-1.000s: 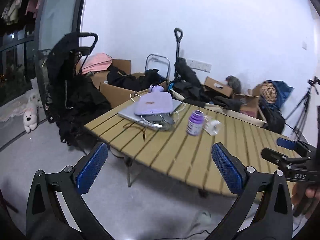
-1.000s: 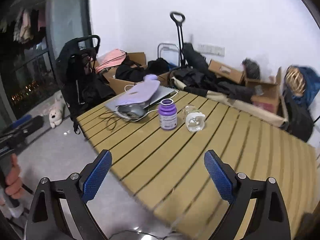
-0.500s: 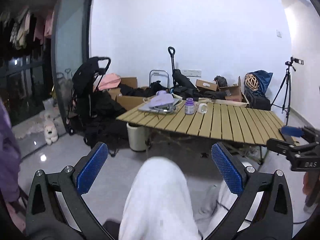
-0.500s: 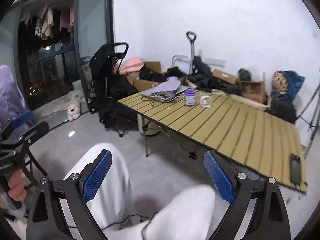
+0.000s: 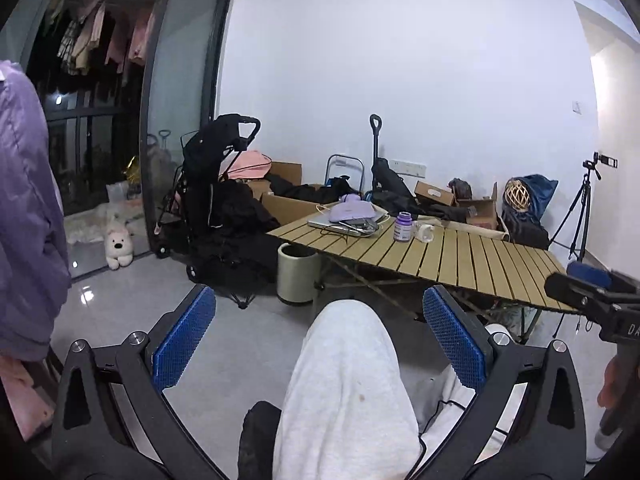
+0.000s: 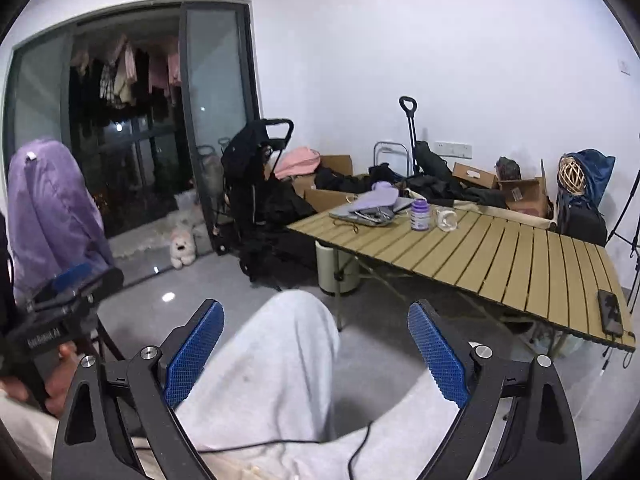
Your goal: Organize rigid objects
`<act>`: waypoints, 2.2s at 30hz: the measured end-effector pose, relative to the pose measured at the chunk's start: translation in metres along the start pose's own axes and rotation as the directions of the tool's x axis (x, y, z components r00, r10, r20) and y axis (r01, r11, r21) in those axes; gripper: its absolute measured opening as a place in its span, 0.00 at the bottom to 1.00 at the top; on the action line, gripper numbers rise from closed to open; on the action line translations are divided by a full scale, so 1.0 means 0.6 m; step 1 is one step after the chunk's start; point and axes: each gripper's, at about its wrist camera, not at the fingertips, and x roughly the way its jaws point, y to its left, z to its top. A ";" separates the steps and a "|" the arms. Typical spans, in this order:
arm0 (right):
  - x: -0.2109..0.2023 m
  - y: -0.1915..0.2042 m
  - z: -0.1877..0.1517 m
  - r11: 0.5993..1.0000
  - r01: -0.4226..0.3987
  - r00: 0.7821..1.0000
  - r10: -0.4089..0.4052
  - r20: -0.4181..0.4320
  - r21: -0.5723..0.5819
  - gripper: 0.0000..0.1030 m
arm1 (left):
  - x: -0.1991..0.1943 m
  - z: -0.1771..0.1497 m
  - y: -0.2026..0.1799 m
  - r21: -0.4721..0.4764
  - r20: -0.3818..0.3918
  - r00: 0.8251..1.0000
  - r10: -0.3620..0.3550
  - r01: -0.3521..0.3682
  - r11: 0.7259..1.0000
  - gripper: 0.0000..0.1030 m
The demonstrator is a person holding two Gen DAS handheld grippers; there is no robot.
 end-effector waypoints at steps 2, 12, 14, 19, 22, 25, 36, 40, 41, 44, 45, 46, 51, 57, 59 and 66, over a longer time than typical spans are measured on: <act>0.001 0.007 0.002 1.000 0.011 1.000 -0.011 -0.008 -0.022 0.94 | 0.003 -0.003 0.000 -0.005 -0.019 1.000 -0.012 0.012 1.000 1.00; 0.001 0.011 0.001 0.999 0.026 1.000 -0.027 -0.012 -0.025 0.94 | -0.009 -0.008 0.005 0.017 -0.007 1.000 -0.010 0.010 1.000 1.00; 0.002 0.015 0.001 0.999 0.023 1.000 -0.023 -0.015 -0.031 0.94 | -0.012 -0.008 0.005 0.021 -0.002 1.000 -0.008 0.008 1.000 1.00; 0.004 0.019 -0.001 0.999 0.022 1.000 -0.023 -0.020 -0.045 0.94 | -0.015 -0.008 0.007 0.021 0.004 1.000 -0.007 0.006 1.000 1.00; 0.003 0.019 0.000 0.999 0.022 1.000 -0.023 -0.017 -0.048 0.94 | -0.015 -0.006 0.007 0.022 0.002 1.000 -0.010 0.010 1.000 1.00; 0.002 0.017 0.000 0.999 0.024 1.000 -0.025 -0.018 -0.049 0.94 | -0.015 -0.005 0.006 0.024 0.001 1.000 -0.011 0.011 1.000 1.00; 0.002 0.018 0.000 0.999 0.018 1.000 -0.019 -0.023 -0.047 0.94 | -0.015 -0.006 0.004 0.033 0.002 1.000 -0.015 0.014 0.999 1.00; 0.001 0.019 -0.001 0.998 0.019 1.000 -0.020 -0.020 -0.055 0.94 | -0.018 -0.004 0.005 0.033 0.005 1.000 -0.013 0.013 0.999 1.00; 0.001 0.019 -0.001 0.998 0.017 1.000 -0.018 -0.020 -0.054 0.94 | -0.018 -0.003 0.007 0.033 0.006 1.000 -0.013 0.013 0.999 1.00; 0.002 0.020 -0.002 0.998 0.016 1.000 -0.017 -0.021 -0.054 0.94 | -0.021 -0.001 0.007 0.034 0.010 1.000 -0.013 0.013 0.999 1.00; 0.002 0.019 -0.002 0.998 0.015 1.000 -0.016 -0.020 -0.055 0.94 | -0.021 -0.001 0.007 0.034 0.010 1.000 -0.013 0.012 0.999 1.00; 0.002 0.020 -0.002 0.998 0.015 1.000 -0.016 -0.021 -0.054 0.94 | -0.021 -0.001 0.008 0.033 0.010 1.000 -0.013 0.012 0.999 1.00; 0.001 0.019 -0.003 0.998 0.018 1.000 -0.019 -0.019 -0.054 0.94 | -0.021 -0.001 0.007 0.034 0.010 1.000 -0.014 0.014 0.999 1.00; 0.002 0.021 -0.003 0.998 0.019 1.000 -0.021 -0.023 -0.054 0.94 | -0.023 -0.001 0.006 0.037 0.011 1.000 -0.015 0.015 0.999 1.00; 0.002 0.021 -0.003 0.998 0.020 1.000 -0.021 -0.023 -0.054 0.94 | -0.022 -0.001 0.005 0.038 0.010 1.000 -0.014 0.014 0.999 1.00; 0.003 0.021 -0.004 0.998 0.021 0.999 -0.022 -0.025 -0.054 0.94 | -0.022 0.002 0.007 0.038 0.002 1.000 -0.014 0.014 0.999 1.00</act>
